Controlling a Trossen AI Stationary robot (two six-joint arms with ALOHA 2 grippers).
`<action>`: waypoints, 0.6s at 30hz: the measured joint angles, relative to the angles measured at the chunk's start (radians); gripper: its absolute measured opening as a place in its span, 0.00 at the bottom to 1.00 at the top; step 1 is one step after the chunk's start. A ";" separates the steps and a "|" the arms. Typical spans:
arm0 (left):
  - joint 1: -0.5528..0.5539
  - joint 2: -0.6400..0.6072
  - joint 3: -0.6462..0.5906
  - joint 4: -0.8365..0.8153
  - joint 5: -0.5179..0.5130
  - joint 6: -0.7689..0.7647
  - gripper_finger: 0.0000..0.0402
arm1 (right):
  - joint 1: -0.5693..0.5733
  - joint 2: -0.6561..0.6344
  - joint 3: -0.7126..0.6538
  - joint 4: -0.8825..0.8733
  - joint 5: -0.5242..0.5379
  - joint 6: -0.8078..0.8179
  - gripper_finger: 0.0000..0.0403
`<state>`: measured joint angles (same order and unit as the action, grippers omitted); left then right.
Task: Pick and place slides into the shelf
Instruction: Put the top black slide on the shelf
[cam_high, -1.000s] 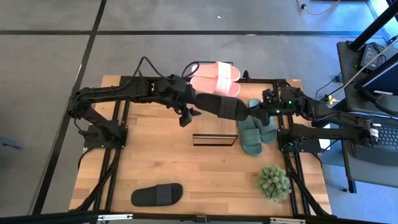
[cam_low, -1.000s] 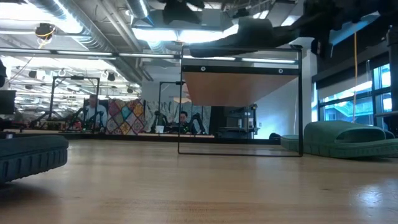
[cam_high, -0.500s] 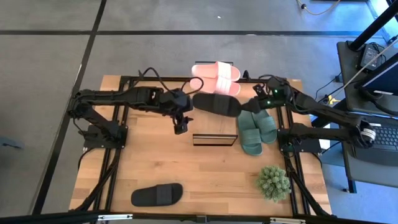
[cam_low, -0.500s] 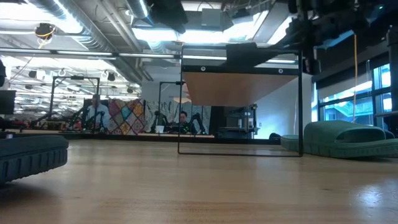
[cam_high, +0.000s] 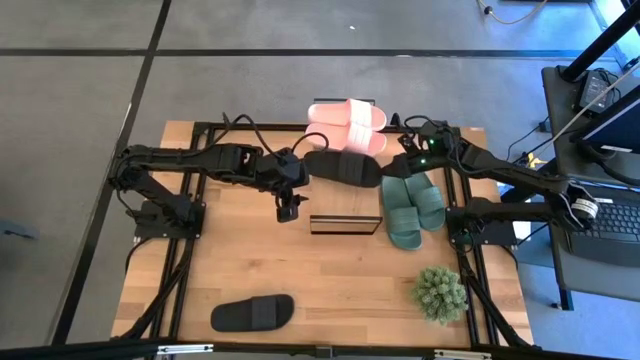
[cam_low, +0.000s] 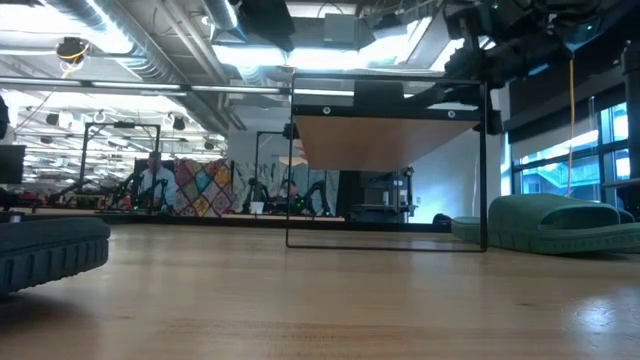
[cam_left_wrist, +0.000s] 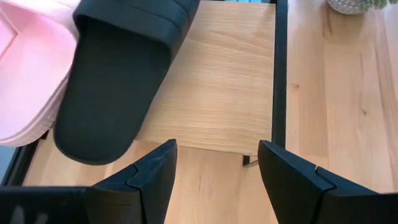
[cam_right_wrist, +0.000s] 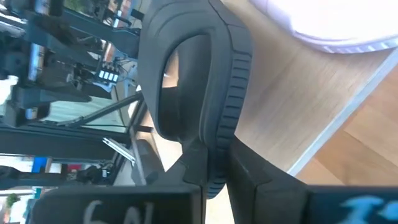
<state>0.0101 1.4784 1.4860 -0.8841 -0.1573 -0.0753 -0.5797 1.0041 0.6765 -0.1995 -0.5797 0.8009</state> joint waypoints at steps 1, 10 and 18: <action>0.000 0.000 0.000 0.000 -0.003 0.000 0.54 | 0.000 0.005 0.000 -0.004 0.000 -0.009 0.09; 0.000 0.000 0.000 0.001 -0.014 0.000 0.54 | 0.000 0.015 0.001 -0.045 0.042 -0.113 0.10; 0.000 0.000 0.000 0.002 -0.014 -0.001 0.54 | 0.000 0.009 0.002 -0.111 0.099 -0.198 0.11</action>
<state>0.0105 1.4784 1.4860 -0.8825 -0.1715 -0.0761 -0.5793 1.0127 0.6781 -0.3106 -0.4807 0.6026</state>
